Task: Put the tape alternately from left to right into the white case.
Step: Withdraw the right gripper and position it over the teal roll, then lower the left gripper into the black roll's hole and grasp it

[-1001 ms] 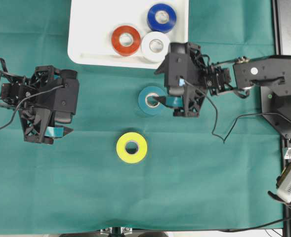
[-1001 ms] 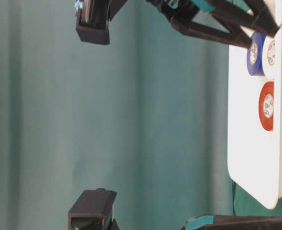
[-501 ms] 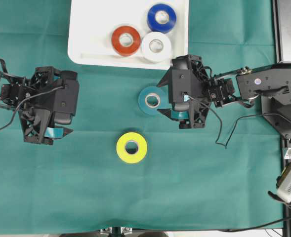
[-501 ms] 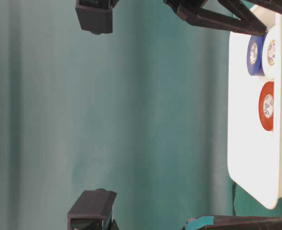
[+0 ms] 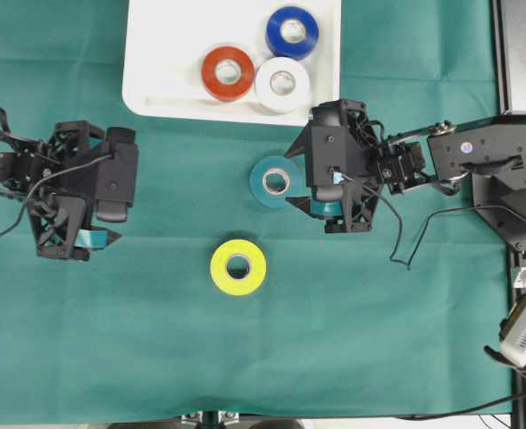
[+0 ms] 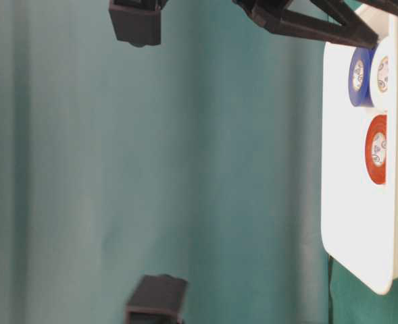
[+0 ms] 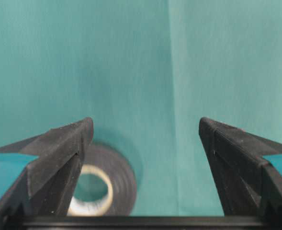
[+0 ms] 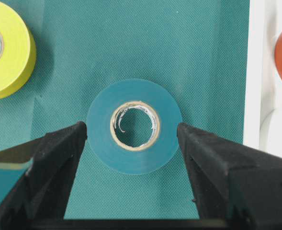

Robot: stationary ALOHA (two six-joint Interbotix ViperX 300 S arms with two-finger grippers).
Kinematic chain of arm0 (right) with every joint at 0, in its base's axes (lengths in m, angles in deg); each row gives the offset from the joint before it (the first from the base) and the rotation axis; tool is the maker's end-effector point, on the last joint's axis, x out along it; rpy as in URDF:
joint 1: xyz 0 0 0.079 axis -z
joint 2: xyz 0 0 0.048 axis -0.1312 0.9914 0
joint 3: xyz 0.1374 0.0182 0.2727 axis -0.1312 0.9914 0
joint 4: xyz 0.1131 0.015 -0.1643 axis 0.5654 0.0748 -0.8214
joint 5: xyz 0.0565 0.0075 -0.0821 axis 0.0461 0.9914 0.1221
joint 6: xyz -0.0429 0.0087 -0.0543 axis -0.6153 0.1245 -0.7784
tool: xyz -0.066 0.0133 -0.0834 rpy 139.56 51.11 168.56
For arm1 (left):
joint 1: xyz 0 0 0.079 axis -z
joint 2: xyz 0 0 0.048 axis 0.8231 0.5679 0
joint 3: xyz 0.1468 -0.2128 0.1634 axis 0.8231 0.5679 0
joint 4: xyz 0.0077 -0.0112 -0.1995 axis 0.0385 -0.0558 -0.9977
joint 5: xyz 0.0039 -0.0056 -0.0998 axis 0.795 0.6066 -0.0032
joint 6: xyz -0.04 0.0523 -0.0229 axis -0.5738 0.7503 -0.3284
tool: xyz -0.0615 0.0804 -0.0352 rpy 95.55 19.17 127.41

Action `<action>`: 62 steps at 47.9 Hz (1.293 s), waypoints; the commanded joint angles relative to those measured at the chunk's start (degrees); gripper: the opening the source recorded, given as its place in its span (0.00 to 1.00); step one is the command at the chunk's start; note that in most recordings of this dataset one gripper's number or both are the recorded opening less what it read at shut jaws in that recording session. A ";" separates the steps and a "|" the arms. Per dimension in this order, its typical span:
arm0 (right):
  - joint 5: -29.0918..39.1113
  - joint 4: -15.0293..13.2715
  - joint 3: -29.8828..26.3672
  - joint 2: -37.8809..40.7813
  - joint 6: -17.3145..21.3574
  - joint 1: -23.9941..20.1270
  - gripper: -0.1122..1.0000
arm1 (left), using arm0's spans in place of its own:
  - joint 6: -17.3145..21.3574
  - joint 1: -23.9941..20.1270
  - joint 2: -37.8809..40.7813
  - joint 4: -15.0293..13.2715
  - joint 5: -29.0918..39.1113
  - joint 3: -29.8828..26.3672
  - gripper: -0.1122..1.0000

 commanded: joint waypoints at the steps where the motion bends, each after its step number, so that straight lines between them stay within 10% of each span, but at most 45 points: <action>1: -0.44 -0.09 -0.53 -2.90 0.09 -0.26 0.84 | -1.14 0.18 -1.76 -0.09 1.32 0.44 0.77; 62: -1.76 -0.09 -0.35 -2.90 0.09 -0.26 0.84 | -5.71 -0.79 3.87 0.00 -3.96 5.80 0.77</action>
